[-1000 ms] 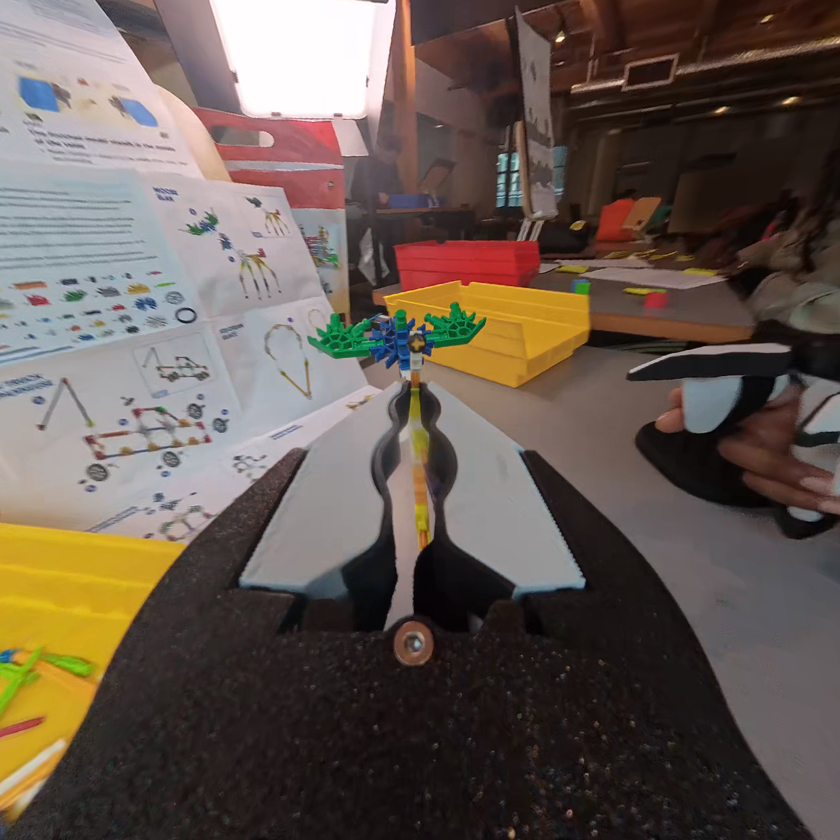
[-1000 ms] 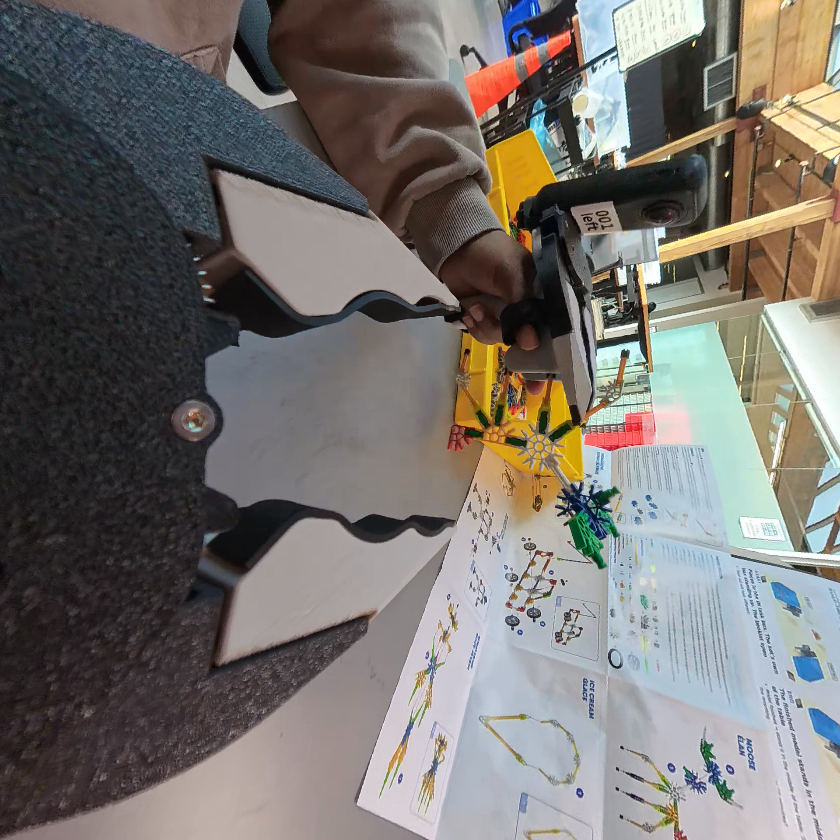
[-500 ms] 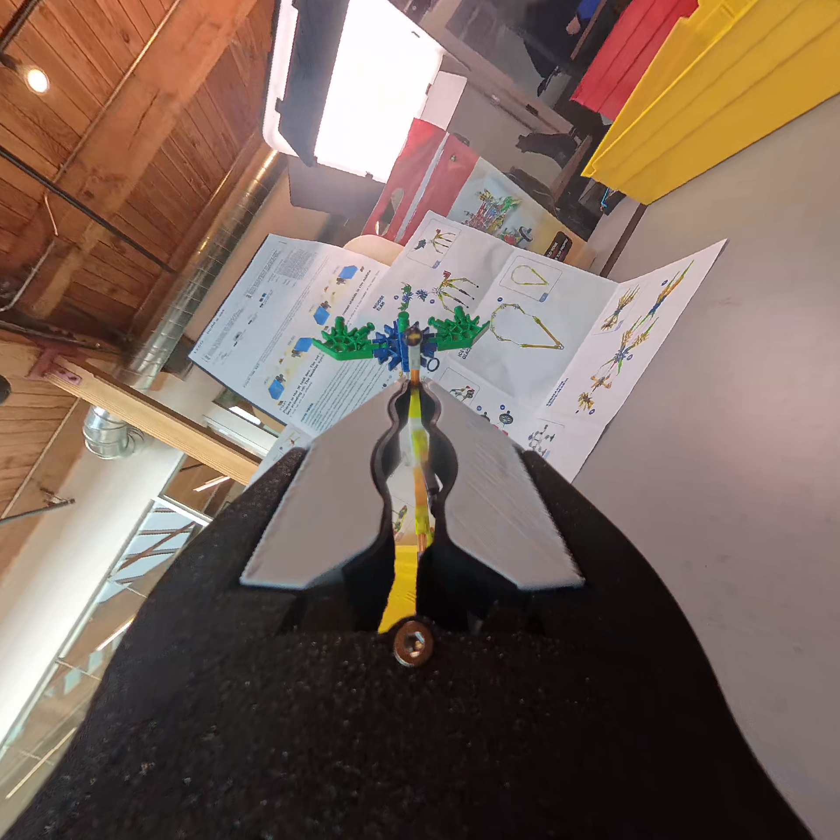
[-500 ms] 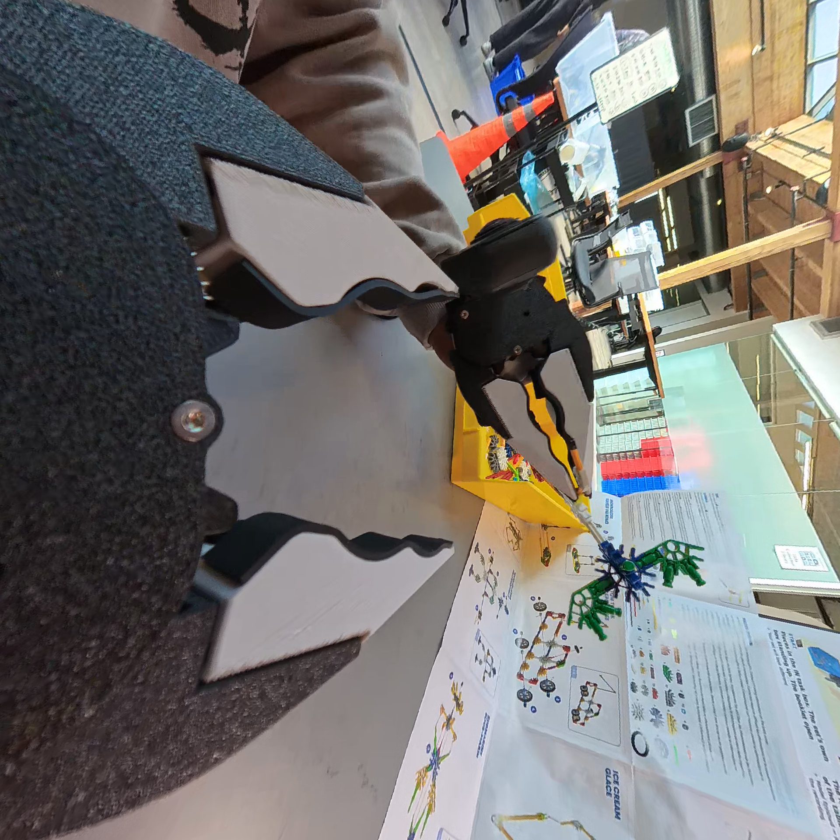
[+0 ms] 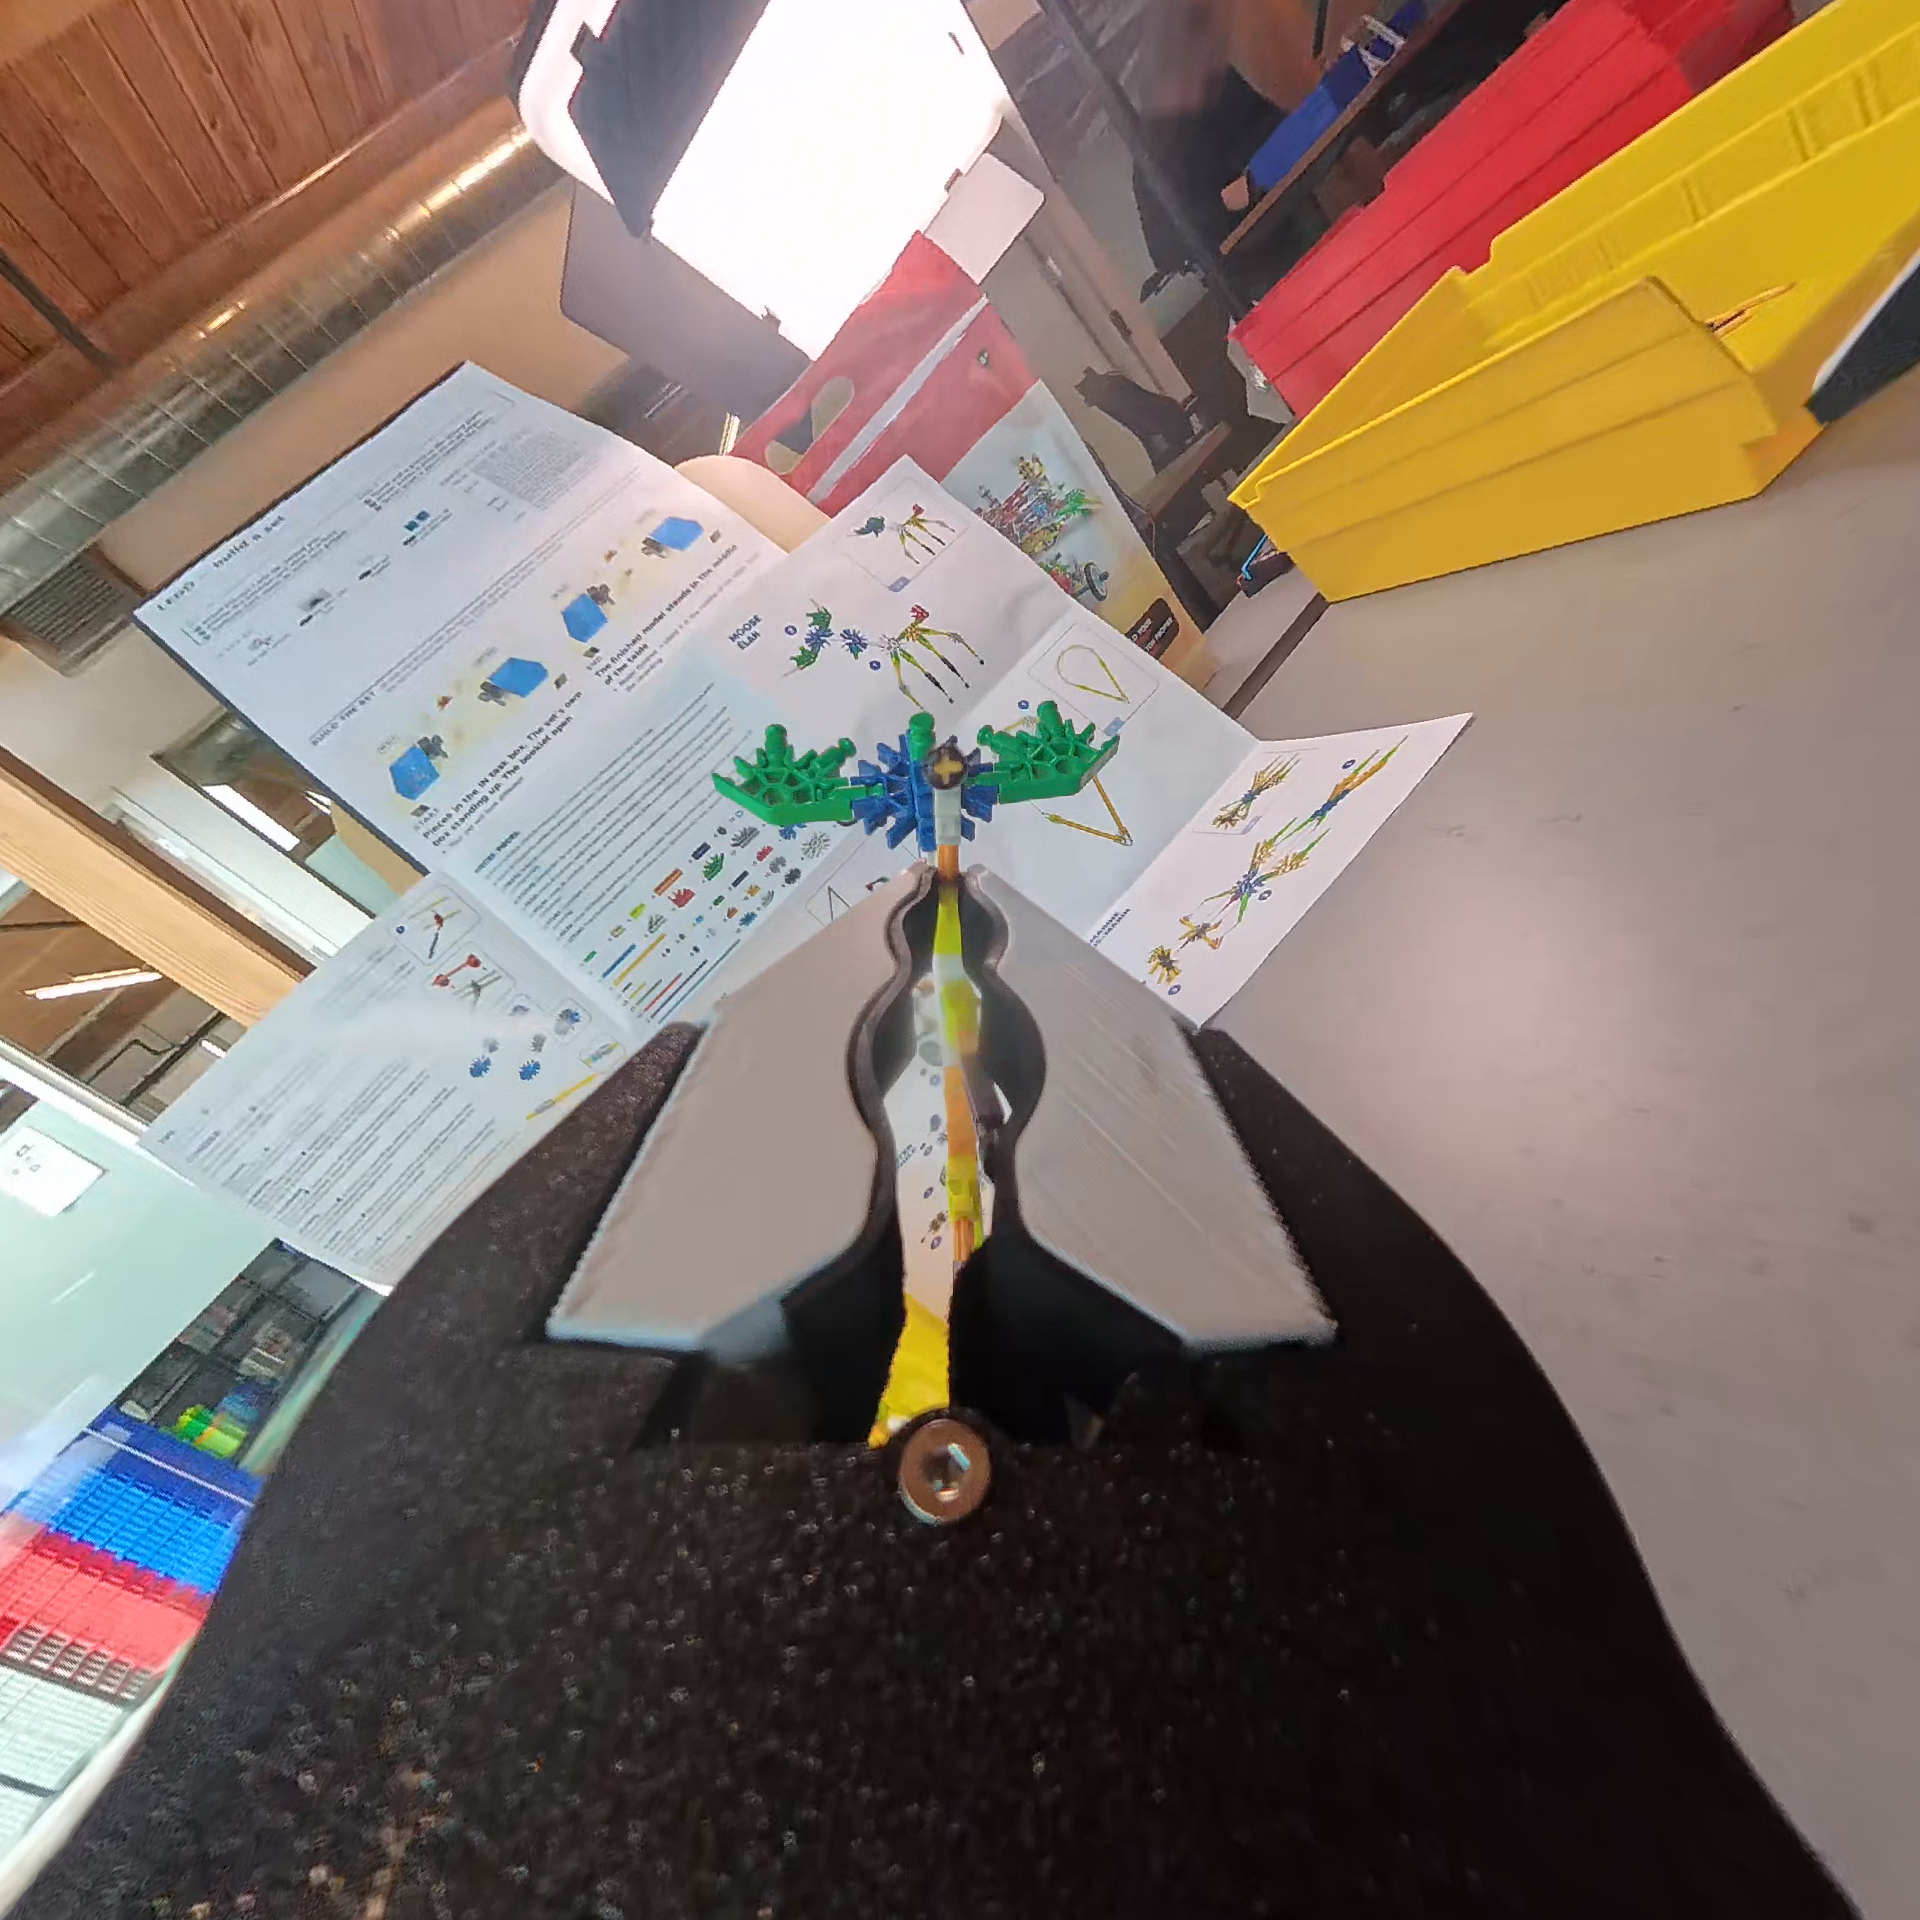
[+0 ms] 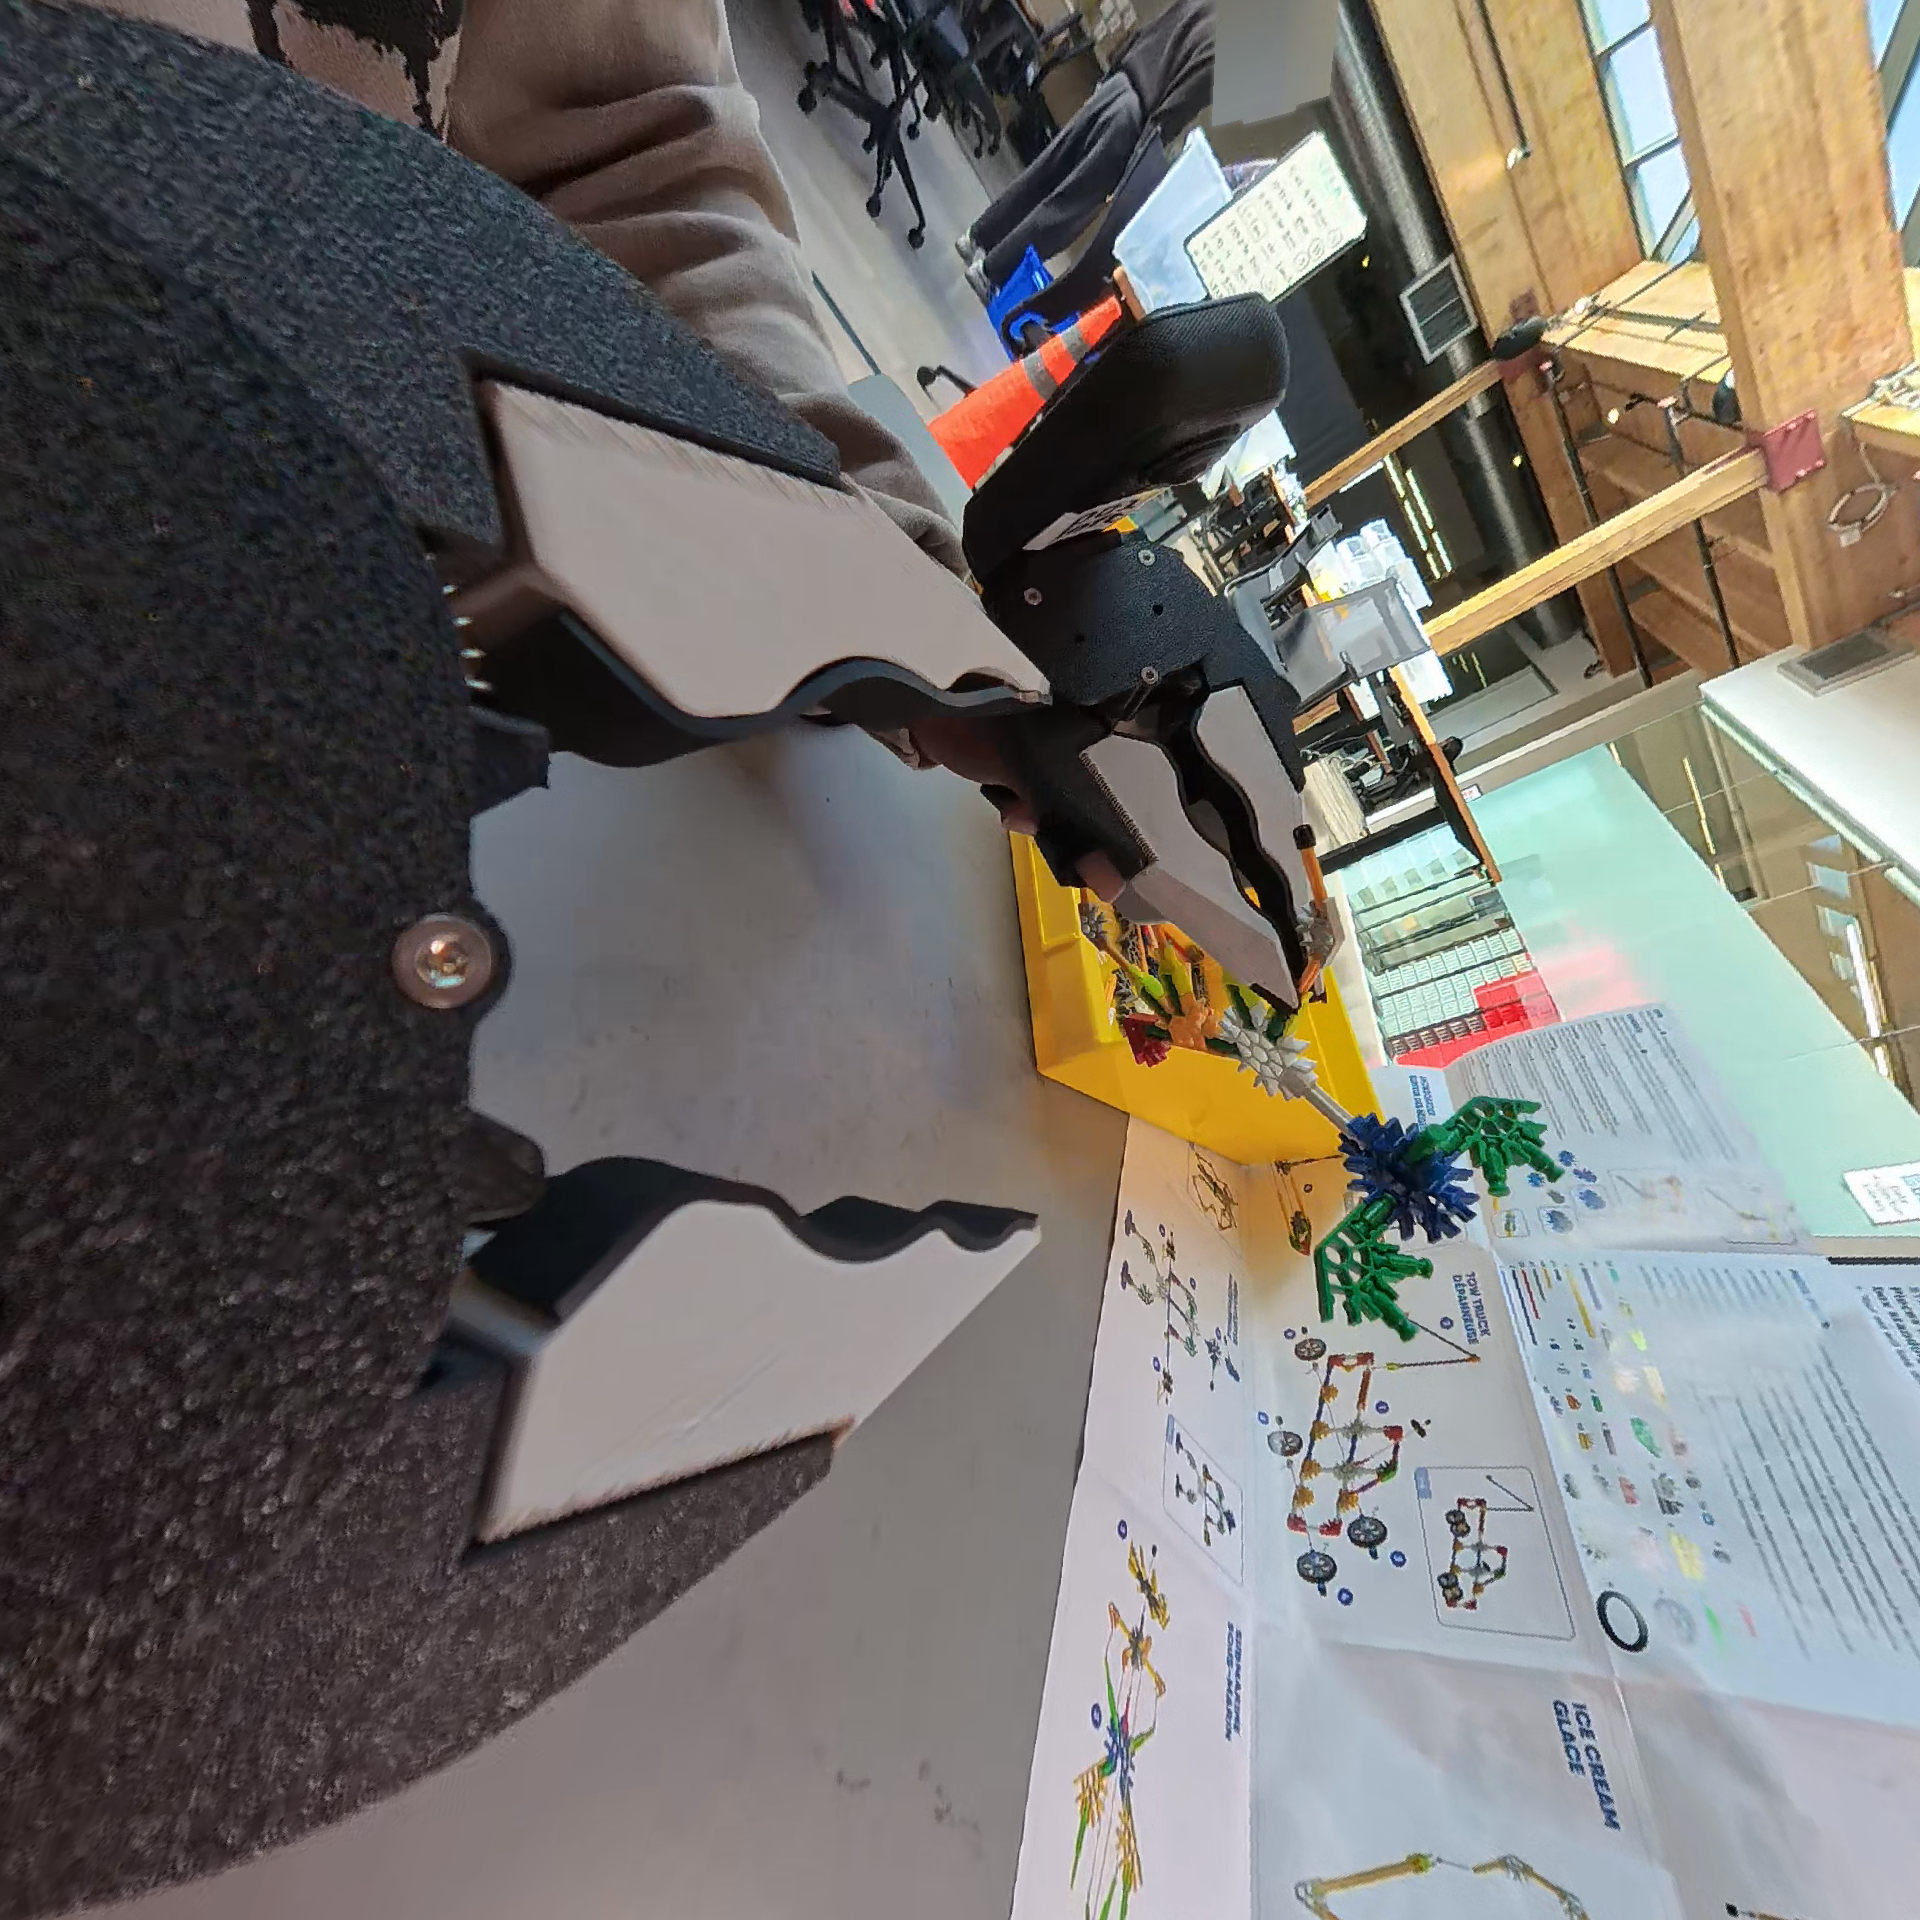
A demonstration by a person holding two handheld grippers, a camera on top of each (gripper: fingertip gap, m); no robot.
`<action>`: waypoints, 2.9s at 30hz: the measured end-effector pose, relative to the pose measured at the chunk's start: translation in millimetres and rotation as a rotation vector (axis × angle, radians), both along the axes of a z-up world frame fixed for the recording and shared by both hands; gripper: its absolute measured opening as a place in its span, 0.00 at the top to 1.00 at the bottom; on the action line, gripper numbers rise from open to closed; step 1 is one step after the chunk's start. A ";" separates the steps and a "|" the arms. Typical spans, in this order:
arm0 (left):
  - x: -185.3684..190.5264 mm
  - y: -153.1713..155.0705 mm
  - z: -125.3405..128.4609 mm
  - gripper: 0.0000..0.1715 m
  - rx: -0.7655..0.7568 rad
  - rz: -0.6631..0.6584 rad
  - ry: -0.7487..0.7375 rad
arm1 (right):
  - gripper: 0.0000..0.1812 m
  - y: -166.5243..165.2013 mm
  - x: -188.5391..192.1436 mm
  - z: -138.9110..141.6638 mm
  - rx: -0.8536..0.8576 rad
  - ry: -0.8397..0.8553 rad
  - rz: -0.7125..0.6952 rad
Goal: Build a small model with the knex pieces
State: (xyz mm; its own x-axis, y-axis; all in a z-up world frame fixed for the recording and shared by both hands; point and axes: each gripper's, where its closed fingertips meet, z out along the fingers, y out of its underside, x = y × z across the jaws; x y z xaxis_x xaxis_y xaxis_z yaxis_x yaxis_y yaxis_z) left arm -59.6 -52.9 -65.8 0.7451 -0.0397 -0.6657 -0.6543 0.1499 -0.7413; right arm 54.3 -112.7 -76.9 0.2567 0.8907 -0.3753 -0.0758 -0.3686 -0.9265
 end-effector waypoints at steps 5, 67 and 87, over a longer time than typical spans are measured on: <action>-2.1 -0.5 2.6 0.99 -0.043 -0.066 -0.197 | 0.56 0.3 -25.7 -9.8 0.023 -0.003 0.112; -1.0 17.7 -40.0 0.57 -0.322 -0.035 -0.647 | 0.98 177.7 23.6 -34.4 -0.045 -0.814 0.288; 7.2 17.6 -47.4 0.59 -0.363 -0.068 -0.634 | 0.97 146.1 -16.7 -47.9 0.298 -0.327 0.391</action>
